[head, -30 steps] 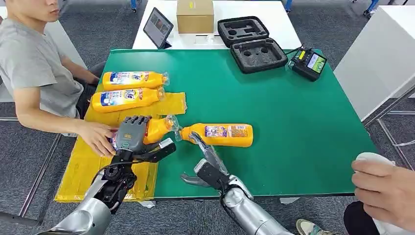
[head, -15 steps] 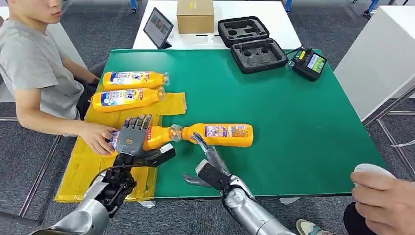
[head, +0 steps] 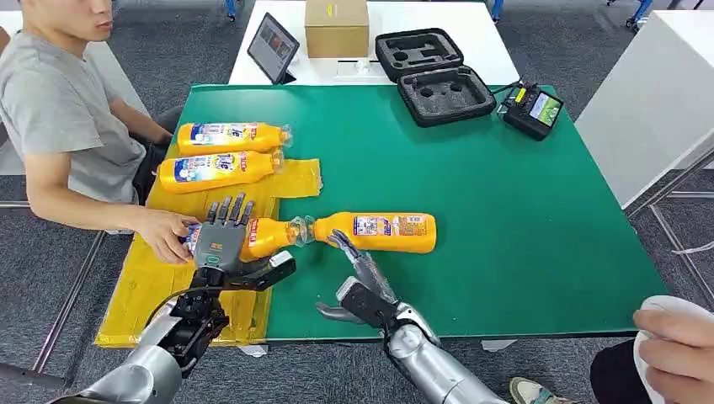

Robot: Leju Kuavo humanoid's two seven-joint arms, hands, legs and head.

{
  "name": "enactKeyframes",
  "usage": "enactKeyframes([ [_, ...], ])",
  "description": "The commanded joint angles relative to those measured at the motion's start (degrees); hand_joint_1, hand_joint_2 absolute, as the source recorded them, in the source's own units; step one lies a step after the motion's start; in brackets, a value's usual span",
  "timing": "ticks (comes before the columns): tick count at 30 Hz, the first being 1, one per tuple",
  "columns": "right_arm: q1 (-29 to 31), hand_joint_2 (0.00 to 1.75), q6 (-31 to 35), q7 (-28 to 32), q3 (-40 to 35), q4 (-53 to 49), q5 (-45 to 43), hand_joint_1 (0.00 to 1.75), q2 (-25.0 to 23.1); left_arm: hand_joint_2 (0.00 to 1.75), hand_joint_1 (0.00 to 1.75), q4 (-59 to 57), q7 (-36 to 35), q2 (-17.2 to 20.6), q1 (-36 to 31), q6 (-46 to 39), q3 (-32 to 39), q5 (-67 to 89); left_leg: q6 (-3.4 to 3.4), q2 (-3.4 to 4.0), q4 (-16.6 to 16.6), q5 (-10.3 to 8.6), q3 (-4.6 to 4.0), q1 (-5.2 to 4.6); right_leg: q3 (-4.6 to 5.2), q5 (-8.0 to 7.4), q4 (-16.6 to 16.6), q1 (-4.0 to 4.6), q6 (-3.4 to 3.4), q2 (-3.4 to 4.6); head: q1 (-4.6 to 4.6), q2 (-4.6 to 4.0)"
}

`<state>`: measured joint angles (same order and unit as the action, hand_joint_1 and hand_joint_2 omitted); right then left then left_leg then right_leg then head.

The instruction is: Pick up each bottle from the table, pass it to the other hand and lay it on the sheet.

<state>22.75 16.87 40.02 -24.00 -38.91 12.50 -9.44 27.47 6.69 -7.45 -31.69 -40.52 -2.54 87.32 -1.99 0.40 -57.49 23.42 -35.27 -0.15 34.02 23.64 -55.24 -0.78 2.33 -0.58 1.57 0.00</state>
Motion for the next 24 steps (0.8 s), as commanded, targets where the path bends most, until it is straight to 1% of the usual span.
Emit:
enactKeyframes([
  [1,1.52,1.75,0.1,-0.02,-1.68,2.52,0.07,0.0,0.74,0.0,0.0,-3.84,0.5,0.72,-0.14,0.52,-1.18,-0.04,0.1,0.01,0.05,0.09,0.24,0.04,-0.22,0.07,0.04,0.03,-0.08,0.06,0.0,0.0],
  [6,2.07,1.75,0.13,-0.02,-1.68,3.24,0.2,0.0,0.61,0.0,0.0,-3.13,1.31,0.81,0.62,0.52,-1.11,-0.68,0.09,0.06,-0.01,0.1,0.17,0.04,-0.14,0.07,0.0,0.04,-0.08,0.09,0.0,0.0],
  [9,2.01,1.75,0.24,-0.02,-1.72,3.19,0.22,0.0,0.94,0.0,0.0,-1.73,4.24,0.63,1.76,0.52,-0.71,-3.03,0.08,0.03,0.02,0.08,0.15,0.02,-0.12,0.07,0.01,0.02,-0.07,0.05,0.0,0.0],
  [11,2.01,1.75,0.24,-0.02,-1.72,3.19,0.22,0.0,0.94,0.0,0.0,-1.73,4.24,0.63,1.76,0.52,-0.71,-3.03,0.09,0.01,0.0,0.09,0.15,0.04,-0.14,0.08,0.01,0.03,-0.07,0.03,0.0,0.0],
  [14,1.9,1.75,0.29,-0.02,-1.78,3.08,0.11,0.0,1.17,0.0,0.0,-0.65,6.31,0.18,2.51,0.52,-1.42,-4.39,0.08,0.03,0.01,0.08,0.14,0.04,-0.13,0.06,0.02,0.04,-0.06,0.04,0.0,0.0],
  [15,1.94,1.75,0.24,-0.02,-1.86,3.15,0.14,0.0,1.22,0.0,0.0,1.13,6.47,0.11,3.26,0.52,-2.19,-4.35,0.1,0.02,-0.01,0.11,0.2,0.05,-0.19,0.1,0.0,0.04,-0.08,0.05,0.0,0.0],
  [17,1.94,1.75,0.24,-0.02,-1.86,3.15,0.14,0.0,1.22,0.0,0.0,1.13,6.47,0.11,3.26,0.52,-2.19,-4.35,0.1,0.0,-0.02,0.1,0.17,0.05,-0.17,0.09,0.0,0.05,-0.08,0.03,0.0,0.0],
  [19,2.02,1.75,0.17,-0.02,-1.94,3.33,0.17,0.0,1.15,0.0,0.0,3.47,6.42,0.11,4.23,0.52,-3.04,-4.75,0.06,0.0,0.0,0.04,0.05,0.03,-0.04,0.04,0.01,0.03,-0.05,0.0,0.0,0.0],
  [20,2.08,1.75,0.26,-0.02,-2.02,3.43,0.27,0.0,1.11,0.0,0.0,5.13,6.43,0.12,5.01,0.52,-3.51,-4.96,0.1,-0.02,-0.02,0.09,0.14,0.06,-0.13,0.09,0.0,0.05,-0.08,0.01,0.0,0.0],
  [24,2.08,1.75,0.26,-0.02,-2.02,3.43,0.27,0.0,1.11,0.0,0.0,5.13,6.43,0.12,5.01,0.52,-3.51,-4.96,0.08,-0.01,-0.01,0.07,0.09,0.04,-0.08,0.07,0.0,0.03,-0.06,0.01,0.0,0.0],
])
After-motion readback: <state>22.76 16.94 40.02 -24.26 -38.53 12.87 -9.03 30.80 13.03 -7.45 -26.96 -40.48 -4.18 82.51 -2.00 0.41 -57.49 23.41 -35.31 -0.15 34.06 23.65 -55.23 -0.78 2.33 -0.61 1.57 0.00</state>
